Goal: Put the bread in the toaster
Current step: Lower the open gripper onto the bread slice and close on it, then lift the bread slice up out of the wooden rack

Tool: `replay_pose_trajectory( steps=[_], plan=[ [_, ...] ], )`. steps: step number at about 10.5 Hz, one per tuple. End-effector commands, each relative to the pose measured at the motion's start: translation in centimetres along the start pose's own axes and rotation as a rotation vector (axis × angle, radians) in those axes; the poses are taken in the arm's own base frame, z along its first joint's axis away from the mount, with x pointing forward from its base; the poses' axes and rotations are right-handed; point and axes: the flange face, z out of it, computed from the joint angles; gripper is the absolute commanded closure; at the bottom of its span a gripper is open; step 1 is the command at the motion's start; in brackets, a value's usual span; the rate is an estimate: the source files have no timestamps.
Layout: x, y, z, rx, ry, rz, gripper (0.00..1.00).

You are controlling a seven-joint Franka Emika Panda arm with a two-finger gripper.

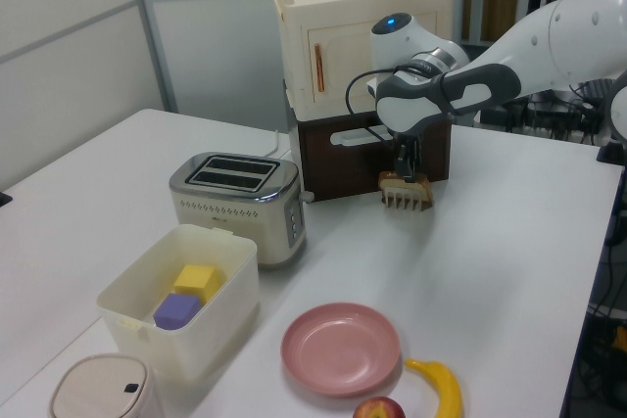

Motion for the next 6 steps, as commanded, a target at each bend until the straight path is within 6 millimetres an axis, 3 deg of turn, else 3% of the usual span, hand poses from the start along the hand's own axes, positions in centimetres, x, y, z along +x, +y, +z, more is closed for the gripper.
replay_pose_trajectory(
  steps=[1,3,4,6],
  plan=[
    [0.2,0.0,0.4,-0.027,0.018,-0.032,0.39],
    [0.3,-0.3,1.4,-0.044,-0.004,-0.053,0.49],
    [0.4,-0.3,1.8,-0.045,-0.011,-0.056,0.49],
    [0.4,-0.1,1.6,-0.048,-0.008,-0.060,0.74]
  ],
)
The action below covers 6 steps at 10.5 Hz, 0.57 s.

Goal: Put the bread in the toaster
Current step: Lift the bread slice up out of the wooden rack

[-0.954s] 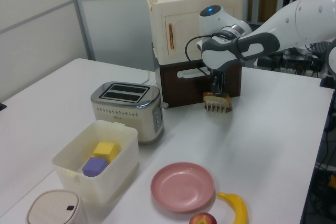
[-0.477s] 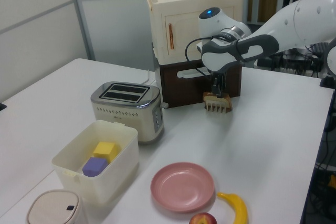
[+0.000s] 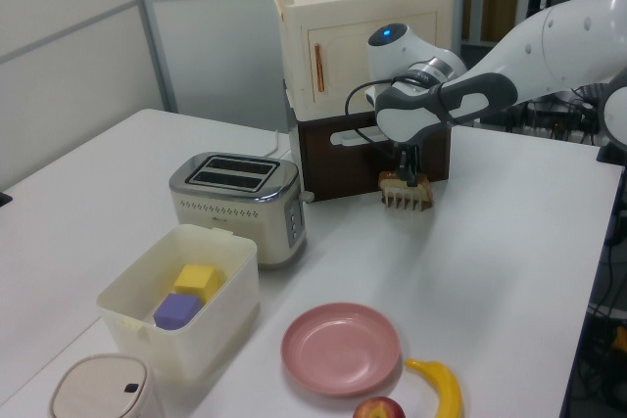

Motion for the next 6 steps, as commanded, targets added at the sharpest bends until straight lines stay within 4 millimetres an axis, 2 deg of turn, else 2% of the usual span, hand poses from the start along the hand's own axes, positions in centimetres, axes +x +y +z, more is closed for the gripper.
replay_pose_trajectory(
  steps=[1,2,4,6],
  plan=[
    [-0.1,0.2,-0.4,-0.025,0.019,-0.029,0.89],
    [-0.2,0.4,-1.1,-0.031,0.027,-0.042,0.99],
    [-0.1,1.5,-3.1,-0.049,0.054,-0.053,1.00],
    [0.5,2.0,-6.7,-0.072,0.113,-0.036,1.00]
  ],
)
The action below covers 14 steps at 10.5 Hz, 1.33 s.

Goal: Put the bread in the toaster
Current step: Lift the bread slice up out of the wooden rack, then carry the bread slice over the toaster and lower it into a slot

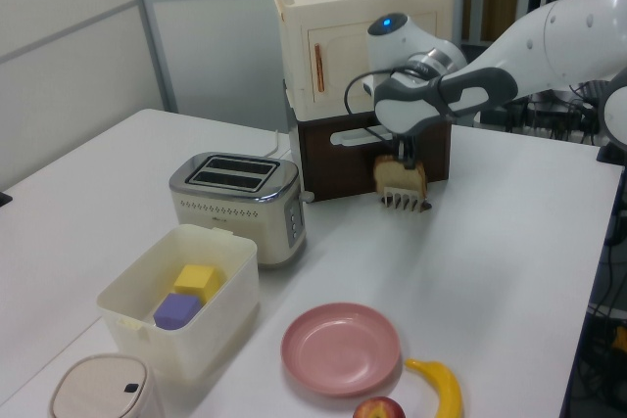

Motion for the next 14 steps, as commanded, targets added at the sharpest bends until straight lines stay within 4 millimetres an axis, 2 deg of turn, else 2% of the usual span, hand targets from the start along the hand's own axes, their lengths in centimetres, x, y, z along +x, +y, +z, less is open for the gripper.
replay_pose_trajectory(
  steps=[1,2,3,4,5,6,7,9,10,11,12,13,14],
  plan=[
    [0.8,0.4,-5.8,-0.042,0.093,-0.012,1.00],
    [1.7,-0.9,-7.5,-0.038,0.116,-0.028,1.00],
    [2.3,-1.1,-10.2,-0.041,0.155,-0.020,1.00],
    [3.7,-2.8,-13.5,-0.012,0.213,-0.024,1.00],
    [4.2,-3.5,-16.0,0.021,0.259,-0.012,1.00],
    [4.5,-4.5,-18.0,0.036,0.291,0.003,1.00],
    [3.8,-4.2,-21.4,0.025,0.344,0.042,1.00],
    [3.6,-4.3,-24.7,0.019,0.409,0.062,1.00],
    [4.4,-5.5,-26.0,0.049,0.452,0.063,1.00],
    [4.9,-5.8,-26.8,0.073,0.494,0.084,1.00],
    [5.5,-6.4,-27.0,0.087,0.522,0.101,1.00],
    [6.8,-8.4,-26.9,0.105,0.526,0.097,1.00],
    [7.9,-9.3,-27.4,0.121,0.536,0.130,1.00]
  ],
)
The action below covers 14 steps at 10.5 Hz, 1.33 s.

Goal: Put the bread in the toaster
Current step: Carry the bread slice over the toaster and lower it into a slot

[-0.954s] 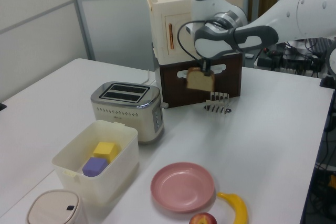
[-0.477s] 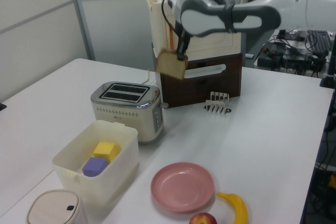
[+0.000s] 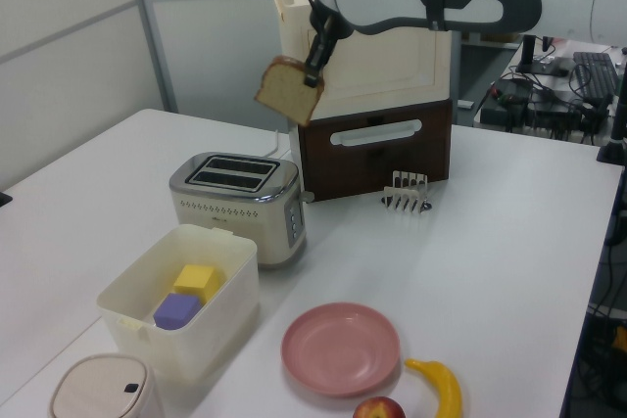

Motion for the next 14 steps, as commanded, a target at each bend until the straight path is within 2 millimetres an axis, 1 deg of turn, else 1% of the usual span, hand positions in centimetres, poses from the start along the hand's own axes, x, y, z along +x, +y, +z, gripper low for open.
replay_pose_trajectory(
  steps=[1,2,3,4,5,6,10,11,13,14],
  plan=[
    [3.7,-3.1,1.2,0.028,0.060,0.140,1.00],
    [5.2,-4.1,2.2,0.035,0.074,0.188,1.00],
    [5.6,-4.5,4.3,0.042,0.061,0.199,1.00],
    [5.9,-4.9,5.6,0.041,0.072,0.196,1.00],
    [6.2,-5.4,6.2,0.042,0.090,0.191,1.00],
    [6.6,-7.0,7.2,0.055,0.079,0.176,1.00],
    [5.9,-8.8,9.4,0.078,0.031,0.155,1.00],
    [5.8,-8.9,9.6,0.081,0.020,0.154,1.00],
    [4.7,-8.9,11.2,0.089,-0.028,0.153,1.00],
    [4.5,-9.1,11.6,0.095,-0.037,0.155,1.00]
  ],
)
